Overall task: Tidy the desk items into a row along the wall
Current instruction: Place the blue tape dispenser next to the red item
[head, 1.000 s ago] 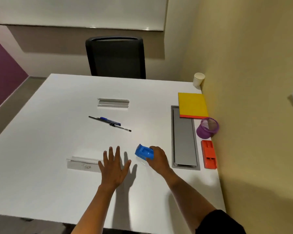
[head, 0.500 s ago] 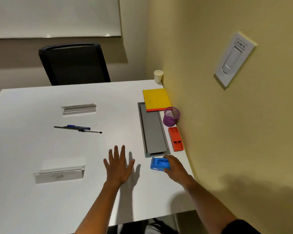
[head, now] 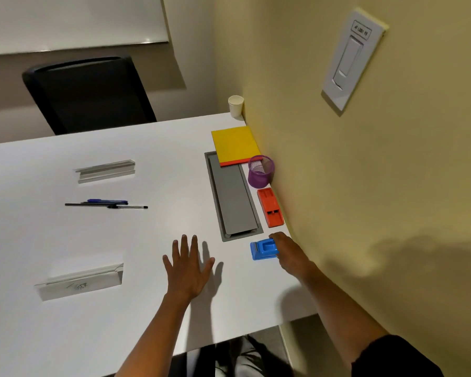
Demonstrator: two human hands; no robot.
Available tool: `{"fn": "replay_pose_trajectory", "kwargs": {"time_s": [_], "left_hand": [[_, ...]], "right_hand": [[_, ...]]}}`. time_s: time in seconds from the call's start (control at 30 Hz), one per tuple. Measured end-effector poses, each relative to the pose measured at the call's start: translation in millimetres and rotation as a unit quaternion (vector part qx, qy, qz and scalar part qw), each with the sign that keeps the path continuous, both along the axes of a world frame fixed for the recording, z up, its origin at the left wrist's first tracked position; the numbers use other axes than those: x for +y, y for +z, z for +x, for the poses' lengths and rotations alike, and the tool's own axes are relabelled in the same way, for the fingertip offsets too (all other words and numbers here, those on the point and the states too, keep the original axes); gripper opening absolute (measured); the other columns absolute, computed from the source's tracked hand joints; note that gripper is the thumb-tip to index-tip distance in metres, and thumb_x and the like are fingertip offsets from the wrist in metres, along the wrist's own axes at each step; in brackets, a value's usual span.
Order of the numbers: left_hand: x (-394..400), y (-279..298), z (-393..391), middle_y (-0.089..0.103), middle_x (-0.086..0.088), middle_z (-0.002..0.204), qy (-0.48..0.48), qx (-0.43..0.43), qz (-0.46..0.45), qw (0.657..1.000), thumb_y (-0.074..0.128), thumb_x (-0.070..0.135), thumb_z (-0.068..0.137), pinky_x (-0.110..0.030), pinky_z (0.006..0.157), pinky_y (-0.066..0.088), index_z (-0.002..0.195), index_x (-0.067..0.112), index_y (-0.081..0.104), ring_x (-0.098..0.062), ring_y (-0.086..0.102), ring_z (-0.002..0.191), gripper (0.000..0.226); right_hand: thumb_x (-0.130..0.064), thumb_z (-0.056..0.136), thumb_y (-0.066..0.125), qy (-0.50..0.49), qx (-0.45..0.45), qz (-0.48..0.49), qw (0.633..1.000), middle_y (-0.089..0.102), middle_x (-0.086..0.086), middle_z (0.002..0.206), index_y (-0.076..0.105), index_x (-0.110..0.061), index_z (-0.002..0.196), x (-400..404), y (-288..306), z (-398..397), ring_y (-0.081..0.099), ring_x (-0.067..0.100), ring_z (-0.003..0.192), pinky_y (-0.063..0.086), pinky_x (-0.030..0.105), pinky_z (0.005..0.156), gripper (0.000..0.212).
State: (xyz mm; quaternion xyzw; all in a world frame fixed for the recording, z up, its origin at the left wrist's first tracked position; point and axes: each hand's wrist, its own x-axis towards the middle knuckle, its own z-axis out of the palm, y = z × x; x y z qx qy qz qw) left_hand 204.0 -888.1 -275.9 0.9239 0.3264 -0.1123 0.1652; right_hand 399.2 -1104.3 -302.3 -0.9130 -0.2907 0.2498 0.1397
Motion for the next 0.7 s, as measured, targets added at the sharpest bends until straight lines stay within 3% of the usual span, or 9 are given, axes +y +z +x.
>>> {"fn": "replay_pose_trajectory", "kwargs": {"time_s": [0.23, 0.33, 0.53, 0.7], "left_hand": [[-1.9, -2.6, -2.9, -0.008, -0.004, 0.161, 0.003, 0.012, -0.008, 1.000, 0.002, 0.076, 0.076, -0.057, 0.116, 0.004, 0.152, 0.025, -0.004, -0.028, -0.011, 0.148, 0.092], [0.6, -1.7, -2.9, -0.008, -0.004, 0.161, 0.009, 0.005, -0.012, 1.000, -0.004, 0.076, 0.070, -0.057, 0.115, 0.004, 0.152, 0.025, -0.003, -0.028, -0.011, 0.148, 0.097], [3.4, 3.3, 0.9, -0.009, -0.004, 0.161, 0.016, -0.003, -0.016, 1.000, 0.021, 0.065, 0.092, -0.056, 0.116, 0.003, 0.152, 0.024, -0.004, -0.028, -0.012, 0.148, 0.077], [4.6, 4.6, 0.9, -0.008, -0.004, 0.161, 0.020, -0.012, -0.023, 0.999, 0.022, 0.064, 0.092, -0.057, 0.116, 0.003, 0.152, 0.023, -0.003, -0.028, -0.011, 0.148, 0.077]], "right_hand": [[0.006, 0.084, 0.058, 0.062, -0.090, -0.062, 0.992, 0.044, 0.008, 0.134, 0.035, -0.010, 0.138, 7.5, 6.0, 1.2, 0.047, 0.024, 0.120, 0.040, 0.029, 0.097, 0.061], [0.004, 0.082, 0.061, 0.068, -0.104, -0.079, 0.989, 0.045, 0.008, 0.133, 0.037, -0.010, 0.137, 7.0, 7.1, 1.9, 0.049, 0.024, 0.119, 0.041, 0.029, 0.096, 0.061], [0.005, 0.081, 0.064, 0.067, -0.102, -0.097, 0.988, 0.045, 0.007, 0.132, 0.037, -0.011, 0.136, 5.6, 10.9, 5.5, 0.050, 0.023, 0.118, 0.046, 0.031, 0.094, 0.064], [0.005, 0.082, 0.062, 0.063, -0.092, -0.088, 0.990, 0.043, 0.006, 0.134, 0.035, -0.012, 0.138, 3.7, 10.9, 3.2, 0.049, 0.023, 0.118, 0.045, 0.031, 0.095, 0.065]]}}
